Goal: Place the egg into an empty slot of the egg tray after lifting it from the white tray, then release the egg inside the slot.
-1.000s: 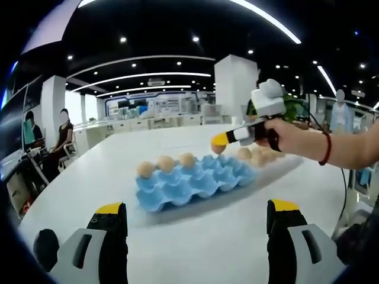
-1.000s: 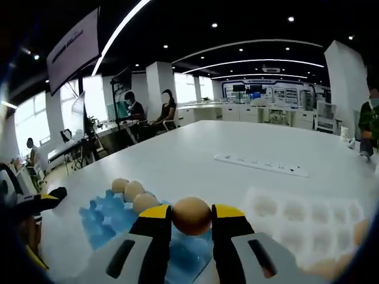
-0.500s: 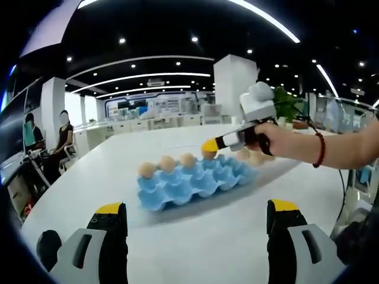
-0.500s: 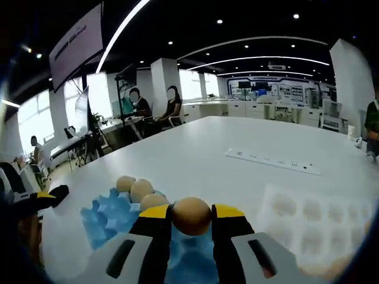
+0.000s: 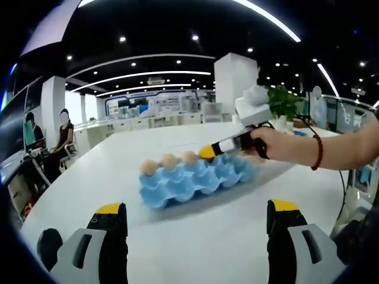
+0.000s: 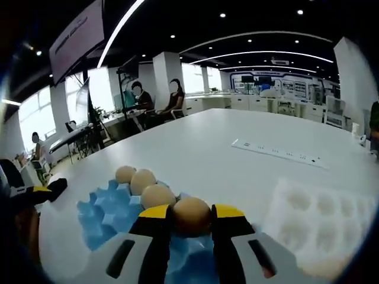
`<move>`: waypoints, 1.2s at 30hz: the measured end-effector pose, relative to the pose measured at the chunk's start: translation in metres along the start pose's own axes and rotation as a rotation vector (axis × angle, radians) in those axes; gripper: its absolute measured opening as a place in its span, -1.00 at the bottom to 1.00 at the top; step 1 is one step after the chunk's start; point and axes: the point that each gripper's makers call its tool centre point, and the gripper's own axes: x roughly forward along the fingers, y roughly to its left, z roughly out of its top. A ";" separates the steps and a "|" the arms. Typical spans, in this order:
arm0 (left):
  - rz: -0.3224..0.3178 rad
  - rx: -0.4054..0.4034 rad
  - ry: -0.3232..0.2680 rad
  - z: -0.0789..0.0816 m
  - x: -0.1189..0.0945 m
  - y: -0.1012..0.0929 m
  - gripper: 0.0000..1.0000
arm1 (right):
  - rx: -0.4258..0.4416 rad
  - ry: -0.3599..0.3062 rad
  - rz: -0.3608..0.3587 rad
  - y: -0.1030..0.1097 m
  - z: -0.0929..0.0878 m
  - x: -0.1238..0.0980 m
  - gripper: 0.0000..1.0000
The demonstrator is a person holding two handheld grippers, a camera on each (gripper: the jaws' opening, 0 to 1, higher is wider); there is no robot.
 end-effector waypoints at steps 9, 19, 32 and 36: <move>-0.003 -0.002 -0.001 -0.001 0.000 0.001 1.00 | -0.007 -0.003 -0.003 0.004 -0.002 -0.004 -0.44; -0.010 0.001 0.009 -0.004 0.001 0.003 1.00 | -0.013 0.012 0.010 0.003 0.000 -0.005 -0.42; -0.022 0.000 0.008 -0.005 0.005 0.002 1.00 | -0.035 -0.007 0.032 0.003 0.004 -0.014 -0.38; -0.023 -0.004 0.004 -0.004 0.005 0.001 1.00 | -0.035 -0.013 0.036 0.004 0.006 -0.015 -0.38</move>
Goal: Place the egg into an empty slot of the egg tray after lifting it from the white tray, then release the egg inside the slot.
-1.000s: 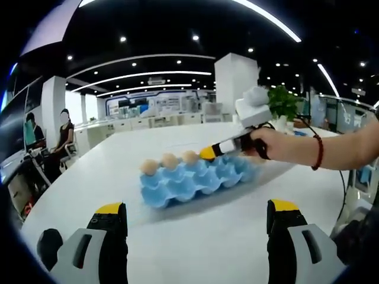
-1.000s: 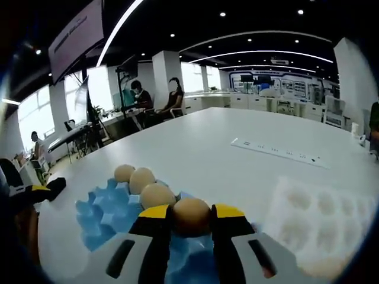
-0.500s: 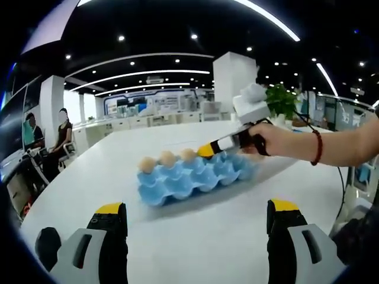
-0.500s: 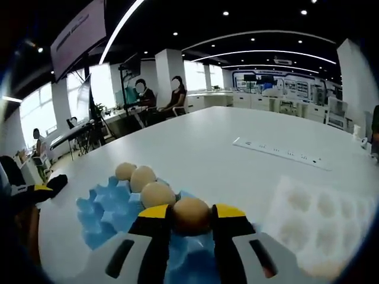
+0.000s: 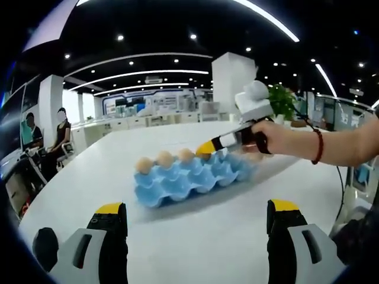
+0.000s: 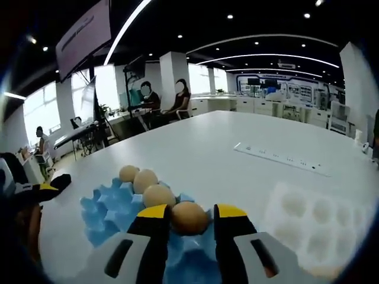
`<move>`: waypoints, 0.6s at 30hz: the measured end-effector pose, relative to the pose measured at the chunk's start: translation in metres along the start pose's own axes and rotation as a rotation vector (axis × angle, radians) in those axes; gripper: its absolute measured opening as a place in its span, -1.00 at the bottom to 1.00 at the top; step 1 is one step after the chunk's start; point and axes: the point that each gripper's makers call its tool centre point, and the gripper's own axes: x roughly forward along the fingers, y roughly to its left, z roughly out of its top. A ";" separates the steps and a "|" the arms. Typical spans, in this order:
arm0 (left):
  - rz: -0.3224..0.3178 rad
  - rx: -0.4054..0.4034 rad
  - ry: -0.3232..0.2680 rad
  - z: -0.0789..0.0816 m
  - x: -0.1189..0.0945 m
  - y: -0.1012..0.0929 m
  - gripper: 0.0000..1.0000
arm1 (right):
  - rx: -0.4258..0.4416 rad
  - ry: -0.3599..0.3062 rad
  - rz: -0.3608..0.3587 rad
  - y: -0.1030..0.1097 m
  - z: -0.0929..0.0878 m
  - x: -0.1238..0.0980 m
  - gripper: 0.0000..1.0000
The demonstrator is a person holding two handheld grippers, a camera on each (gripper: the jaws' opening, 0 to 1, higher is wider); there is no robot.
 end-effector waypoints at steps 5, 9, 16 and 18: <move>0.004 -0.018 -0.030 0.007 -0.001 -0.001 1.00 | 0.000 -0.011 -0.001 -0.004 0.004 -0.003 -0.38; -0.001 -0.020 -0.039 0.010 -0.002 -0.003 1.00 | -0.006 -0.019 -0.007 -0.006 0.005 -0.010 -0.38; -0.023 -0.053 -0.059 0.017 -0.002 -0.005 1.00 | -0.032 -0.025 -0.027 -0.016 0.008 -0.018 -0.37; -0.017 -0.047 -0.059 0.017 -0.002 -0.004 1.00 | -0.033 -0.027 -0.029 -0.018 0.008 -0.021 -0.37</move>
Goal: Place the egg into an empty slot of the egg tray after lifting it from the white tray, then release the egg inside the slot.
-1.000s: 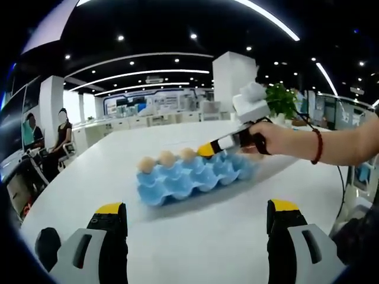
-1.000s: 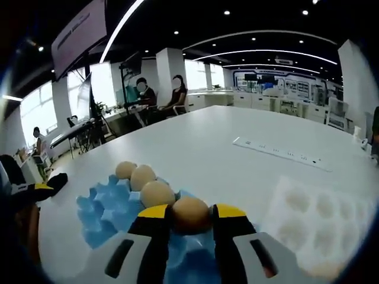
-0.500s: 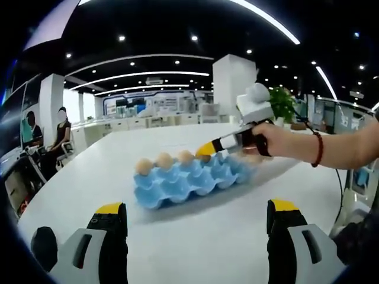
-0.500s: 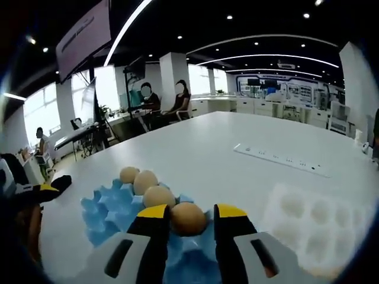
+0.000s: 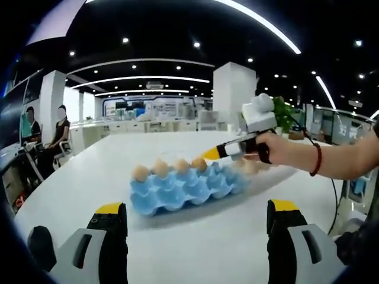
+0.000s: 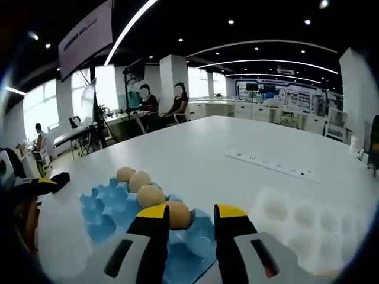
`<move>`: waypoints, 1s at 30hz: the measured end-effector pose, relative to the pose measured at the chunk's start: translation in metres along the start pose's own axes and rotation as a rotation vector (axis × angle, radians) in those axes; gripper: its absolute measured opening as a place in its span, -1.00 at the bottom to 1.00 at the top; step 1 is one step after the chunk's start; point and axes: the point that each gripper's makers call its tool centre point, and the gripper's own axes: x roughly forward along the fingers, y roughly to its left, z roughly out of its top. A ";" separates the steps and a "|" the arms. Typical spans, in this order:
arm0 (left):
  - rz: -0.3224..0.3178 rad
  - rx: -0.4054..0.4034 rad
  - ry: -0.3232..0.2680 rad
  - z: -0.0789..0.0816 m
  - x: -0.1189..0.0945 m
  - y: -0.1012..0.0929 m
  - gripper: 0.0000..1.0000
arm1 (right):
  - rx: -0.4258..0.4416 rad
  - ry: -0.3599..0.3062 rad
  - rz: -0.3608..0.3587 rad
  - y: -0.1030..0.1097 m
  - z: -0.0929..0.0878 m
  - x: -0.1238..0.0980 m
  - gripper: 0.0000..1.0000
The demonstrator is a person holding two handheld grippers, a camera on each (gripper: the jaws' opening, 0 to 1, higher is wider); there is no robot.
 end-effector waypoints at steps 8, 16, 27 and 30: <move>0.011 0.016 0.010 -0.001 0.003 -0.001 1.00 | 0.006 0.001 -0.011 -0.012 -0.002 -0.007 -0.37; 0.014 -0.004 -0.005 0.004 0.006 -0.002 1.00 | 0.026 -0.002 -0.028 -0.025 -0.004 -0.017 -0.37; 0.019 0.009 0.002 0.003 0.012 -0.006 1.00 | 0.038 0.007 -0.057 -0.037 -0.012 -0.036 -0.37; 0.017 0.013 -0.002 0.004 0.013 -0.007 1.00 | 0.037 0.002 -0.062 -0.043 -0.009 -0.038 -0.36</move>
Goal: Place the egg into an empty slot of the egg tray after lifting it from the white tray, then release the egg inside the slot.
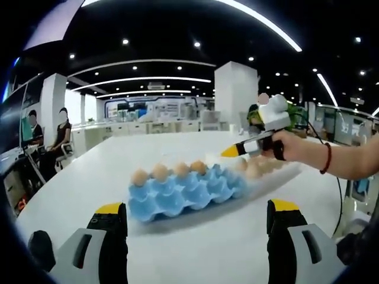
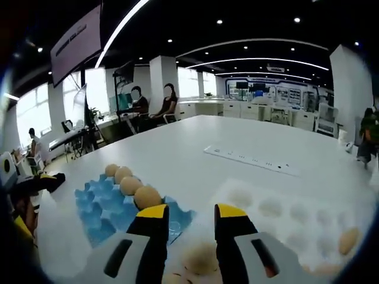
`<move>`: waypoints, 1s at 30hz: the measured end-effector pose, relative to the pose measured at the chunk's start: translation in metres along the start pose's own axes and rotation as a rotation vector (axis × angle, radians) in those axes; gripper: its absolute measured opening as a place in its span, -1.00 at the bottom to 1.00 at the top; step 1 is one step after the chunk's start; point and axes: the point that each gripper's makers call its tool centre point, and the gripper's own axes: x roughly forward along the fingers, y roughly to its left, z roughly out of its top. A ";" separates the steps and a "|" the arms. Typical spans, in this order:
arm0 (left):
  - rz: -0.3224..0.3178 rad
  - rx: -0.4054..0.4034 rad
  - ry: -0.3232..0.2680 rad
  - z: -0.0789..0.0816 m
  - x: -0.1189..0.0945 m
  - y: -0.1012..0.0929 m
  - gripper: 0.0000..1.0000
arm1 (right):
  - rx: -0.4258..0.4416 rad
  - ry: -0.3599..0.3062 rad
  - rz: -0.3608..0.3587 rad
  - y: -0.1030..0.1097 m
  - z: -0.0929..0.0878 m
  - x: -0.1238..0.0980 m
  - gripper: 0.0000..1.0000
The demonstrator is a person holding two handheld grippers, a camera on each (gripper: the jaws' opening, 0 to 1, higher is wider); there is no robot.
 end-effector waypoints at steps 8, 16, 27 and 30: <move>0.023 -0.004 0.015 -0.004 0.001 0.003 1.00 | 0.011 -0.005 -0.019 -0.014 0.001 -0.010 -0.36; 0.018 0.000 0.009 -0.003 0.002 -0.001 1.00 | 0.002 0.003 -0.043 -0.024 -0.004 -0.019 -0.36; 0.017 0.003 0.007 -0.002 0.003 -0.003 1.00 | -0.010 0.001 -0.080 -0.042 -0.007 -0.033 -0.36; 0.017 0.000 0.006 -0.002 0.004 -0.003 1.00 | -0.011 0.004 -0.092 -0.045 -0.010 -0.039 -0.35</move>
